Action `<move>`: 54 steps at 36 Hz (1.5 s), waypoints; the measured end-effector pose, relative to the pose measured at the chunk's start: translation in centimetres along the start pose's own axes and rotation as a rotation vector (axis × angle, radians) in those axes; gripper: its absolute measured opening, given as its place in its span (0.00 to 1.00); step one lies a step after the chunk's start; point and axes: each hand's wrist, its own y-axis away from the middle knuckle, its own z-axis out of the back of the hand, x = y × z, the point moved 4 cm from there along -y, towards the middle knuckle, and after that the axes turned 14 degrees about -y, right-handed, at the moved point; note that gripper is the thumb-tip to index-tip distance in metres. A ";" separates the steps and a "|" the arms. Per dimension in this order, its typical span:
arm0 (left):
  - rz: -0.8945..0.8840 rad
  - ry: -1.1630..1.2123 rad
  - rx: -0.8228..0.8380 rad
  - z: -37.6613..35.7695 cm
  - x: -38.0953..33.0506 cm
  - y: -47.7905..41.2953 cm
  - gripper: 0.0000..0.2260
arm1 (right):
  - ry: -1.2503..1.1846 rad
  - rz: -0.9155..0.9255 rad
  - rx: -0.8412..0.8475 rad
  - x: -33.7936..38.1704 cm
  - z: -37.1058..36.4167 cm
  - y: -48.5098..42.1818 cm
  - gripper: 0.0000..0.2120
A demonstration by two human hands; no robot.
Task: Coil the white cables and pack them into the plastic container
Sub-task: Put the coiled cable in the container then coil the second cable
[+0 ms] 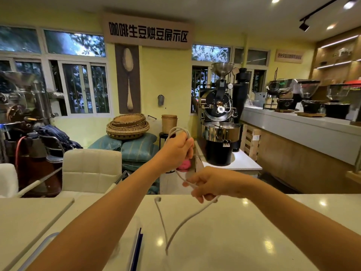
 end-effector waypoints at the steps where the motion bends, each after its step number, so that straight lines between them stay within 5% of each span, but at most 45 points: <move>1: 0.008 -0.031 0.014 -0.1 0.4 0.2 0.16 | 0.034 -0.008 0.015 0.2 0.5 0.4 0.14; 8: 0.033 0.042 0.206 -0.8 0.9 2.1 0.15 | -0.507 0.029 0.027 1.6 5.3 3.5 0.13; 15: 0.003 0.277 0.455 -2.5 0.2 3.9 0.15 | -1.027 0.160 0.394 1.6 6.0 3.8 0.07; 23: 0.017 0.539 0.633 -3.6 -0.4 5.7 0.08 | -0.956 0.237 -0.147 1.7 6.9 3.2 0.10; 28: 0.030 0.598 0.690 -4.1 -0.7 6.3 0.09 | -1.267 0.314 -0.179 2.7 6.9 2.6 0.06; 32: 0.029 0.650 0.695 -4.1 -1.1 6.8 0.09 | -1.592 0.428 -0.197 2.7 8.3 1.8 0.21; 38: 0.007 0.665 0.660 -3.2 -1.8 6.6 0.10 | -1.827 0.578 -0.326 1.2 8.9 -0.4 0.16; 41: 0.013 0.640 0.711 -3.5 -1.8 7.2 0.09 | -1.809 0.606 -0.489 0.0 9.6 -0.6 0.13; 49: -0.072 0.730 0.794 -3.1 -2.9 8.2 0.09 | -1.302 0.175 -0.794 -5.9 9.8 -2.3 0.19; 54: -0.102 0.818 0.708 -2.2 -4.2 7.3 0.09 | -1.070 -0.149 -0.675 -8.9 6.4 -3.0 0.21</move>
